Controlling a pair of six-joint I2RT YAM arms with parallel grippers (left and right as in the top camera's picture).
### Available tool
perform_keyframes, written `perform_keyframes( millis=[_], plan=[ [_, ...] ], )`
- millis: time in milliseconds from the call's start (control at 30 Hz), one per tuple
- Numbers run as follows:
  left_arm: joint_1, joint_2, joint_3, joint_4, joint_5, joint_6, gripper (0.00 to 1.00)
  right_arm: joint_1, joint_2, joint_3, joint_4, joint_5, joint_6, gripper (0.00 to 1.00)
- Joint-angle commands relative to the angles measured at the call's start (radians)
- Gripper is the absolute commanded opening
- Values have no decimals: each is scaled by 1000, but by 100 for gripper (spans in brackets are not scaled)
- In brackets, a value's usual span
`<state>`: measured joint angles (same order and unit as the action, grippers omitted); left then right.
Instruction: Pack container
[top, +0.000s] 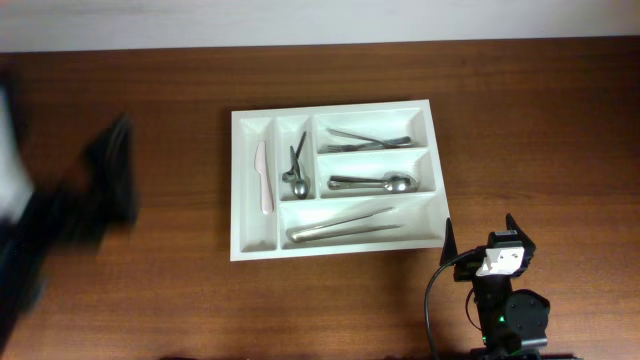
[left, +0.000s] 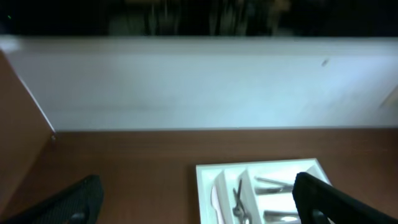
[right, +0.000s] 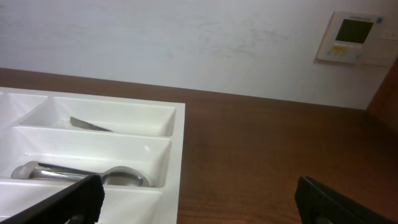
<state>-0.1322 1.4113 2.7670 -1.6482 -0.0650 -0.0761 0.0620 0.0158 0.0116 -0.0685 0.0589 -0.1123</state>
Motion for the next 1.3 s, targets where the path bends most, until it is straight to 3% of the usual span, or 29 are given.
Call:
perform_keyframes(
  millis=[0,233,433,600,767,1267],
  plan=[
    [-4,-166,-228,20,-14,-5,99,8,-9,-6,-7,-2,-6,99],
    [31,-590,-838,268,-38,3,99,8,-9,-6,-7,-2,-6,99],
    [63,-934,-1490,609,-37,2,99,8,-9,-6,-7,-2,-6,99],
    [71,-1137,-1913,884,-36,1,99,8,-9,-6,-7,-2,-6,99],
    [71,-1273,-2221,1060,-29,2,99,8,-9,-6,-7,-2,-6,99],
    [78,-1392,-2499,1152,-18,1,99,8,-9,-6,-7,-2,-6,98]
  ],
)
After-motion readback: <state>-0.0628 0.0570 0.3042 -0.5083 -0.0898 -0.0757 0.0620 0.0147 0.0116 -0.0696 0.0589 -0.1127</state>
